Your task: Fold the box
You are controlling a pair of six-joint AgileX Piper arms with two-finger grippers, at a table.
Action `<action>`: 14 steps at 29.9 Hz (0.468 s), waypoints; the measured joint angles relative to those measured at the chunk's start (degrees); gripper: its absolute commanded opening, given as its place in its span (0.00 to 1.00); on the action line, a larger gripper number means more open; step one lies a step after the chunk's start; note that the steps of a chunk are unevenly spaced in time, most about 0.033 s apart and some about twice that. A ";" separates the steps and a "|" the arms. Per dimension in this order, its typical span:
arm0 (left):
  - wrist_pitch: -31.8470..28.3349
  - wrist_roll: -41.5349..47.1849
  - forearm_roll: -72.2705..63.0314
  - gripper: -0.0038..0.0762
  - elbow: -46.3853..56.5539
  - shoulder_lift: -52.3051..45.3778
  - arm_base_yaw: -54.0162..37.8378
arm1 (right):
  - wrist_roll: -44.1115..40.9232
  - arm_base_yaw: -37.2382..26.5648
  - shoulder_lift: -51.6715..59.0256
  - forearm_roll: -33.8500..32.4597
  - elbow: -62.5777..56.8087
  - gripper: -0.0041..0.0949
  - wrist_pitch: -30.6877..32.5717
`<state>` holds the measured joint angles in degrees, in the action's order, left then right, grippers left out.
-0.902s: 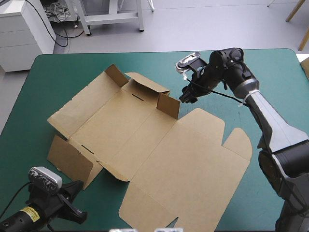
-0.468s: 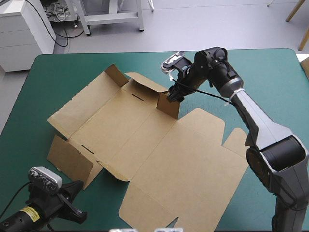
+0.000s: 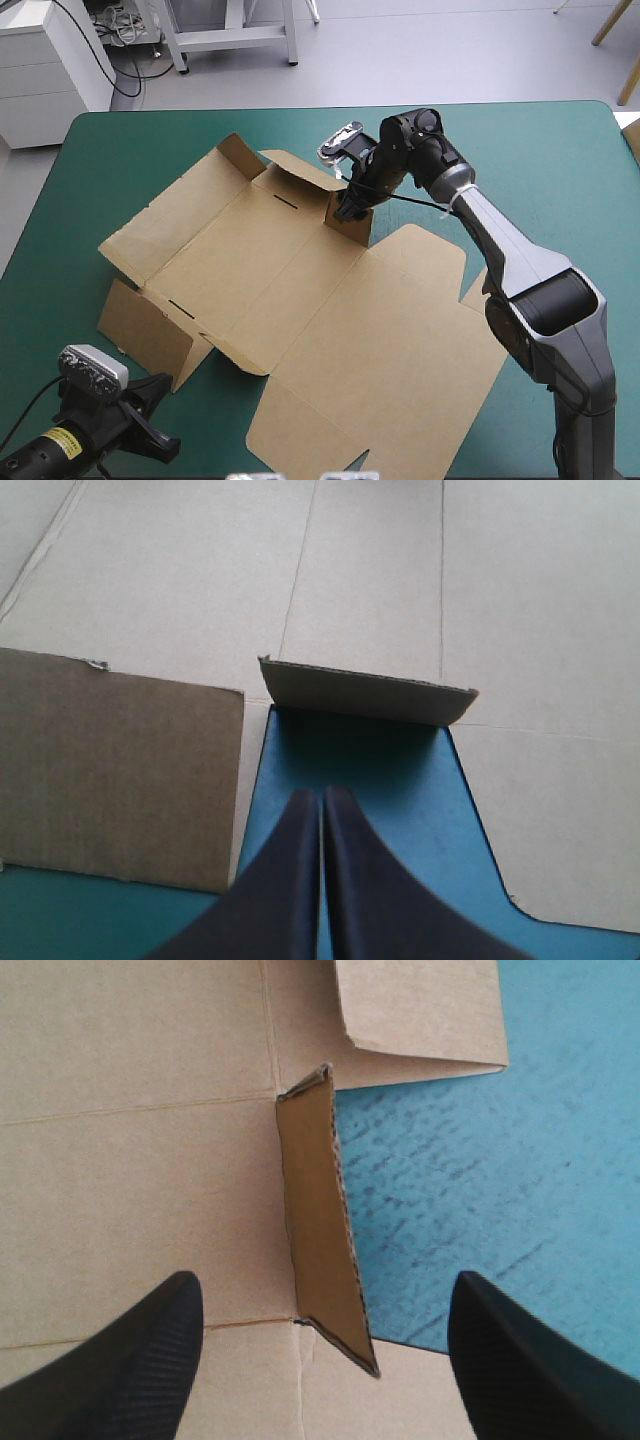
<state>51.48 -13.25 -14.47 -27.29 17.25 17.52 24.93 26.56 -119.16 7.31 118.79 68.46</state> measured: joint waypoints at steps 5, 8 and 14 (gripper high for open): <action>0.00 0.00 0.00 0.04 0.00 0.00 0.00 | 0.61 1.12 -1.55 0.00 2.00 0.69 -0.04; 0.00 0.00 0.05 0.04 0.00 0.00 0.00 | 0.73 1.37 -2.46 0.00 2.77 0.69 -0.06; 0.00 0.00 0.05 0.04 0.00 0.00 0.00 | 0.83 1.37 -4.77 -1.95 2.89 0.69 -0.06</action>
<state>51.48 -13.25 -14.41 -27.29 17.25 17.52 25.76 27.93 -123.93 5.35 121.67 68.41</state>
